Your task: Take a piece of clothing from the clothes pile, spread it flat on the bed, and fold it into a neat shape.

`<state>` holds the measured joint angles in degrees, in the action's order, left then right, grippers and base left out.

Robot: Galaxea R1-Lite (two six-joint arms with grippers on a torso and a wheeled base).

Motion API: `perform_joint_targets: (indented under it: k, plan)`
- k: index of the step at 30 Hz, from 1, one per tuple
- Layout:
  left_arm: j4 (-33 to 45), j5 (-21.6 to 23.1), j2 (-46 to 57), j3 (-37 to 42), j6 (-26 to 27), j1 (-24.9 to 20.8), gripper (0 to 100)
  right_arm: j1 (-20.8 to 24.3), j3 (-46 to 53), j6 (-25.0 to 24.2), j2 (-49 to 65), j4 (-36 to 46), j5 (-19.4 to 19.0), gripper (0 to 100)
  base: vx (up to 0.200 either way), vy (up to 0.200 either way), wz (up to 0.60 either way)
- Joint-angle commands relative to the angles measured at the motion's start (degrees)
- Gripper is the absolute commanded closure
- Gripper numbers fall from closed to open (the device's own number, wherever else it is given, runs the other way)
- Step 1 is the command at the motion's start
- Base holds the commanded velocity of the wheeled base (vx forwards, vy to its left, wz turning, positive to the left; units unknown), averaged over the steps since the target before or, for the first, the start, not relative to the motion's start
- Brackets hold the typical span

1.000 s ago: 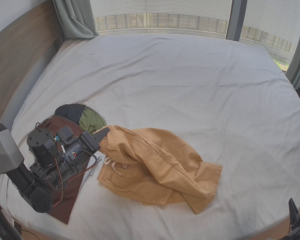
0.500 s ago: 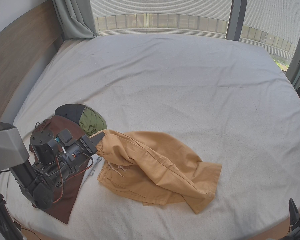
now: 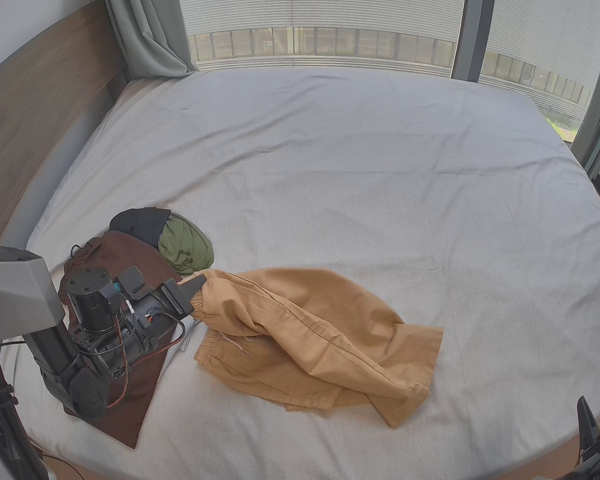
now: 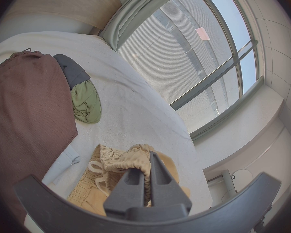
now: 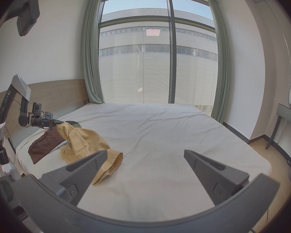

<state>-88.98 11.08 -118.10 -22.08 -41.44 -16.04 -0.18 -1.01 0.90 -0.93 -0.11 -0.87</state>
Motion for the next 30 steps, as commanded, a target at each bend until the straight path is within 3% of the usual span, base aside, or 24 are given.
perform_joint_targets:
  k: [1,13,19,27,30]
  plan:
    - [-0.1,0.0,-0.7,0.0,0.0,0.0,100,0.0,1.0,0.0,0.9,-0.1,0.1,0,0.000,0.000,0.00]
    - [-0.1,-0.2,-0.2,0.1,0.3,0.0,100,0.0,1.0,0.7,0.9,-0.1,0.2,0,0.000,0.000,0.00]
    - [-0.1,-0.2,-0.2,-0.2,0.3,0.1,100,0.1,-4.8,1.2,-3.7,-9.5,0.2,0,0.000,0.000,0.00]
    - [-0.1,0.0,0.2,-0.1,0.4,0.1,100,1.7,-9.7,0.6,-11.2,-1.8,0.0,0,0.000,0.000,0.00]
    - [-0.1,0.2,0.5,-0.4,0.5,0.1,100,2.6,-11.0,-2.0,-15.0,-0.9,-1.0,0,0.000,0.000,0.00]
